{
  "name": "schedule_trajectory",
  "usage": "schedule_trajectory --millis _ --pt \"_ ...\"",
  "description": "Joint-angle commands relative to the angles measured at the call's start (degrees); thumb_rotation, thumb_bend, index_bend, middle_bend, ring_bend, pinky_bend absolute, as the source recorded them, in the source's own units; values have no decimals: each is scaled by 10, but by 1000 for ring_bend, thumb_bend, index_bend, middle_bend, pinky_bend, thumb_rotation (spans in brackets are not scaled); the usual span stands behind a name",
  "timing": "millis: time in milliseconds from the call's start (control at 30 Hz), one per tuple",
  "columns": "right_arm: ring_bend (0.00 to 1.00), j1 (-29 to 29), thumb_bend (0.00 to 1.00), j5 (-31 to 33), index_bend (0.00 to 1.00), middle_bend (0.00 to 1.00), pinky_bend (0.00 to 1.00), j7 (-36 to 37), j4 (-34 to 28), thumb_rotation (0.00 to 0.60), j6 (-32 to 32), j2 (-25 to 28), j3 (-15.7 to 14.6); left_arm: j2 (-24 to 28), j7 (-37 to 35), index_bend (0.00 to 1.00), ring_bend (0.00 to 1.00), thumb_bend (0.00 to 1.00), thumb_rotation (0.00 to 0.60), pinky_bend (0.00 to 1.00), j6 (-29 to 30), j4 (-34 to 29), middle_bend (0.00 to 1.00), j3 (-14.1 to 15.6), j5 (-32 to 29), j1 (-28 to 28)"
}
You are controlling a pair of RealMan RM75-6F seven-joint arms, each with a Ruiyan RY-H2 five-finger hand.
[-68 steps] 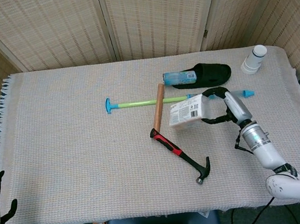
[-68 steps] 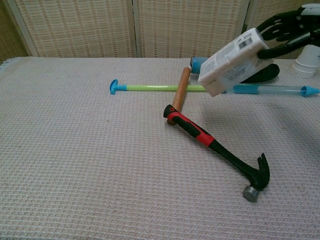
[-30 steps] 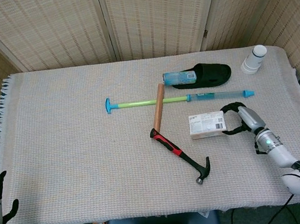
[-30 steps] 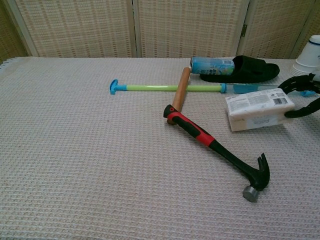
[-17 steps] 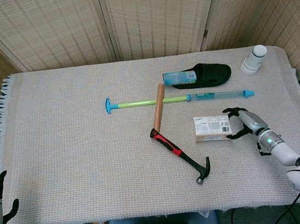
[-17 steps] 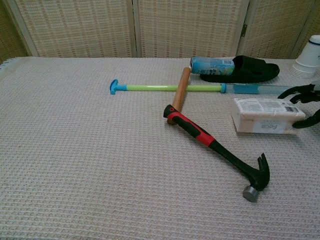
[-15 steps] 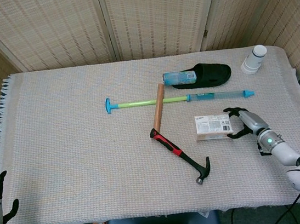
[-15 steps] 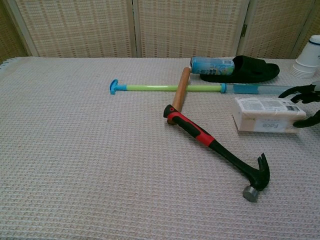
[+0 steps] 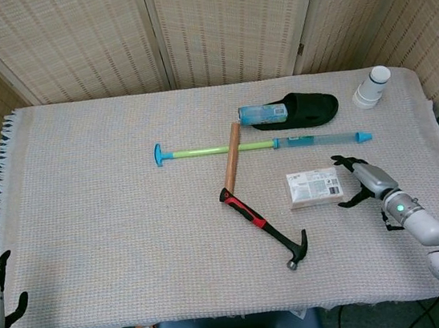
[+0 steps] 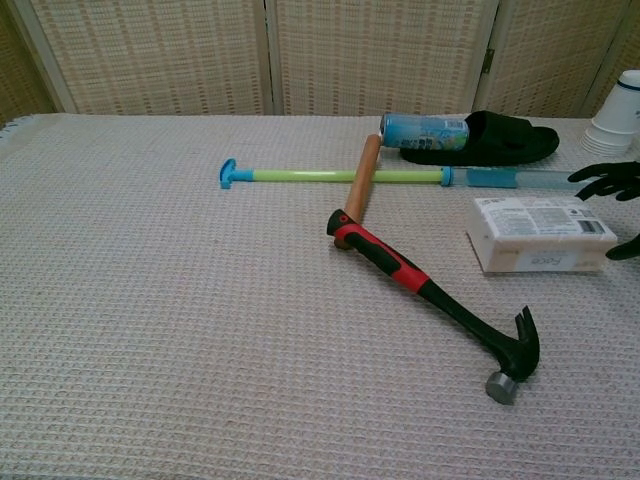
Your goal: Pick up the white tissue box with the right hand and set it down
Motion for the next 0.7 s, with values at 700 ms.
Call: schedule_trajectory --millis 700 --pt "0 -309 85 -34 31 88 0 -413 -206 600 516 51 -45 -6 3 104 0 343 600 173 -14 6 0 2 -6 -7"
